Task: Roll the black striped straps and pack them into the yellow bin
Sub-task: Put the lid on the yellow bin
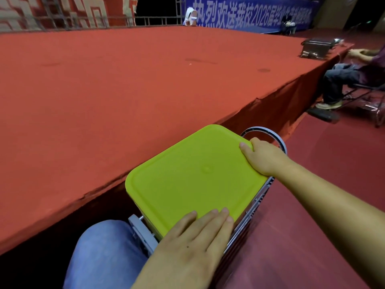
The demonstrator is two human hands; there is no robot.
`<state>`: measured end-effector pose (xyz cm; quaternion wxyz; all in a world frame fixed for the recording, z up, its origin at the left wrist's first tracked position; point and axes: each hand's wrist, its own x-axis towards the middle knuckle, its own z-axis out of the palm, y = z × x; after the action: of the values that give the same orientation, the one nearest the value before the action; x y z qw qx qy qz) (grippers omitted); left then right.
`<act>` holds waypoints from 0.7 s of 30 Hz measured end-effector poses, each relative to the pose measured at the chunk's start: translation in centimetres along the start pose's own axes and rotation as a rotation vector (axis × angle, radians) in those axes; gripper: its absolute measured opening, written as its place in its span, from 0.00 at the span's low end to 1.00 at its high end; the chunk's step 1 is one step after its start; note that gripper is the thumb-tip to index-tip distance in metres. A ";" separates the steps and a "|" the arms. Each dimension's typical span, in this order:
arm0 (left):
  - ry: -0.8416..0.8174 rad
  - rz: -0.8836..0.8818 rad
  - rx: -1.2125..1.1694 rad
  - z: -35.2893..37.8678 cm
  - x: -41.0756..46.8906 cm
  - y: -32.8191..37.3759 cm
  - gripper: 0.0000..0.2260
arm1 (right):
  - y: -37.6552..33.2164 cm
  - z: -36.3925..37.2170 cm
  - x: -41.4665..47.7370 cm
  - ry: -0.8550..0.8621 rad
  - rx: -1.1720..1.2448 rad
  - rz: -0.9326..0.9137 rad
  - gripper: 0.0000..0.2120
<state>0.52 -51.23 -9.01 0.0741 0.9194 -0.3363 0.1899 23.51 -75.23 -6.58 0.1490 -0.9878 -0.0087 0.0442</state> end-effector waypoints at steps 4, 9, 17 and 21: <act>-0.085 -0.033 -0.119 -1.4 0.0 -1.5 0.25 | -0.6 -0.6 -0.3 0.017 -0.057 0.019 0.32; -0.273 -0.332 -0.119 -3.6 1.8 -4.4 0.33 | -2.5 -0.3 -0.7 0.084 0.036 -0.018 0.32; -0.215 -0.558 -0.306 -3.6 2.7 -6.3 0.38 | -3.9 -0.6 -0.1 -0.041 -0.076 0.033 0.37; -0.053 -0.696 -0.346 -3.0 2.5 -11.3 0.30 | -4.8 -0.6 0.2 -0.035 -0.072 0.051 0.38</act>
<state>8.69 -43.27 -5.40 0.2791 0.9571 -0.0333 0.0701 23.70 -70.86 -4.60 0.1120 -0.9915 0.0123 0.0649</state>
